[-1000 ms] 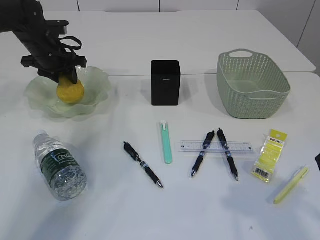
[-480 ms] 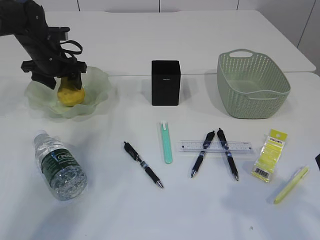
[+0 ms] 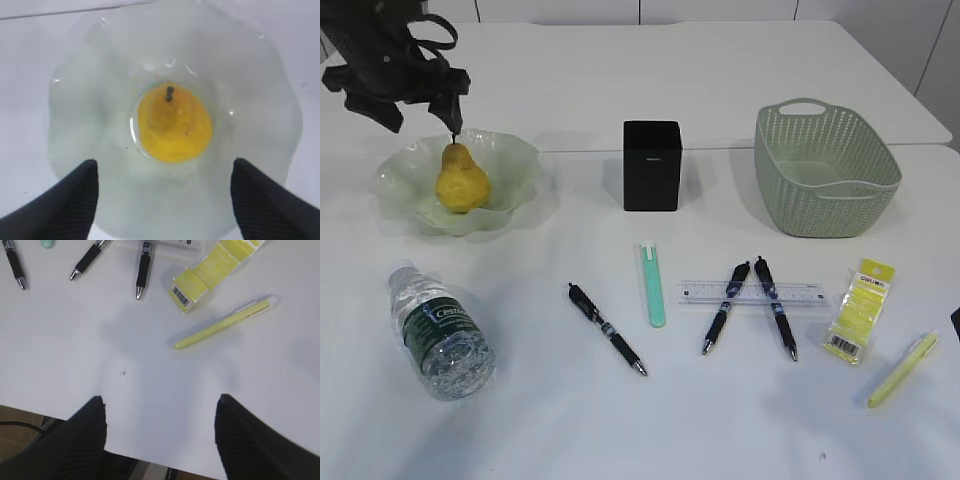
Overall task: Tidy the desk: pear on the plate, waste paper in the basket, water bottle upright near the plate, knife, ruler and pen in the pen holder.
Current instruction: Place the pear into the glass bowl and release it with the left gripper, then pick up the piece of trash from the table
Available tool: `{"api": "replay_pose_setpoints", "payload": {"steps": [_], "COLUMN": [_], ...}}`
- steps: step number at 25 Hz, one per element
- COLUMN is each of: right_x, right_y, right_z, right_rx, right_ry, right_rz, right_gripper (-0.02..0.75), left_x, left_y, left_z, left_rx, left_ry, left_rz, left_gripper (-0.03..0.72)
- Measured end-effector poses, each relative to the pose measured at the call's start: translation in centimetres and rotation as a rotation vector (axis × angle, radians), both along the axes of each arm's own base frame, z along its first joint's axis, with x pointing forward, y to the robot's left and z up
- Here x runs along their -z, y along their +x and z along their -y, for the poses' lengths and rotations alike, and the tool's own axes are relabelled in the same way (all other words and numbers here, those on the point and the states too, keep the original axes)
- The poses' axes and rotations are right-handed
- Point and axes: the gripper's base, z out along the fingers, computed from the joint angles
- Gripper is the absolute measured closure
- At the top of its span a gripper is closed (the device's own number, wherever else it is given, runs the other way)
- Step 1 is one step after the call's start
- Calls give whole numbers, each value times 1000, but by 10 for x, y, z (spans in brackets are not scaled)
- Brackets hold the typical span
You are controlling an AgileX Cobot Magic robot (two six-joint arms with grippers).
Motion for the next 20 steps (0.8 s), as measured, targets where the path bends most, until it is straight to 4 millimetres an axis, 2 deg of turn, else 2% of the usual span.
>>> {"api": "replay_pose_setpoints", "payload": {"steps": [4, 11, 15, 20], "right_x": [0, -1, -1, -1], "right_y": [0, 2, 2, 3], "right_z": [0, 0, 0, 0], "right_rx": [0, 4, 6, 8], "right_ry": [0, 0, 0, 6], "right_rz": [0, 19, 28, 34], "right_gripper": [235, 235, 235, 235], "left_x": [-28, -66, -71, -60], "left_y": [-14, -36, -52, -82], "left_z": [-4, -8, -10, -15], "left_rx": [-2, 12, 13, 30], "left_ry": [20, 35, 42, 62], "left_rz": [-3, -1, -37, -128], "left_gripper": [100, 101, 101, 104]}}
